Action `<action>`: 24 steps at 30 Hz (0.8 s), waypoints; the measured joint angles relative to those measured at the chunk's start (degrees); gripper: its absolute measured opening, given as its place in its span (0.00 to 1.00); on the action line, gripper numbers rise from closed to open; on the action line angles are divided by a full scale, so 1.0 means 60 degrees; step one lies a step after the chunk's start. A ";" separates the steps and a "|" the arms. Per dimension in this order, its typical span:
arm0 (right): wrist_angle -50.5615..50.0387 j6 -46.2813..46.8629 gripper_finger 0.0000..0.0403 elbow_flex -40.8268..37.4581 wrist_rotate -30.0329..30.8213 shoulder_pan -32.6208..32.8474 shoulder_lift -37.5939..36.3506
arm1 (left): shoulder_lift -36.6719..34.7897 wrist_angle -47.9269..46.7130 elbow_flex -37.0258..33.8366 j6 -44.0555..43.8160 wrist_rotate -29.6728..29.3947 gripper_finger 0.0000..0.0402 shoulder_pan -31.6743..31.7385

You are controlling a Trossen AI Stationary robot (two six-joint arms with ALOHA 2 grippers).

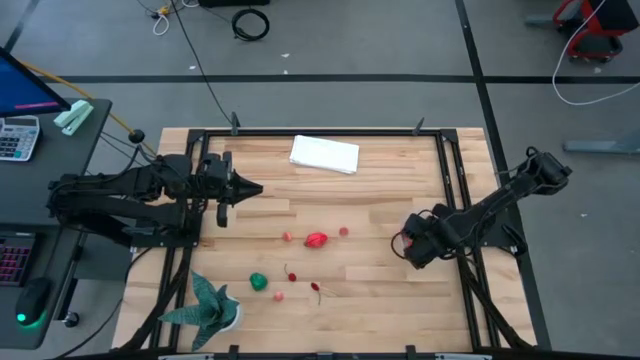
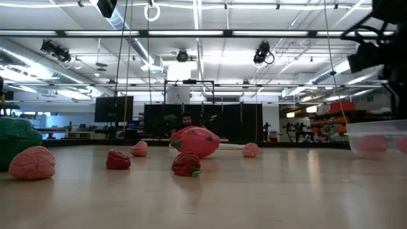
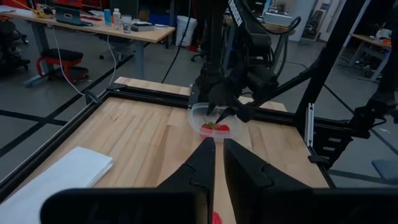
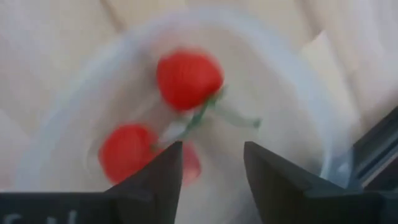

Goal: Pick and placing Produce into tupperware
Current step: Put the red dragonfruit into the transparent bin

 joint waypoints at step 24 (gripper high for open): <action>0.7779 -0.6477 0.47 0.0976 0.0613 -0.2956 0.2303 | 0.0826 -0.0848 0.0000 0.0386 -0.1035 0.39 0.0205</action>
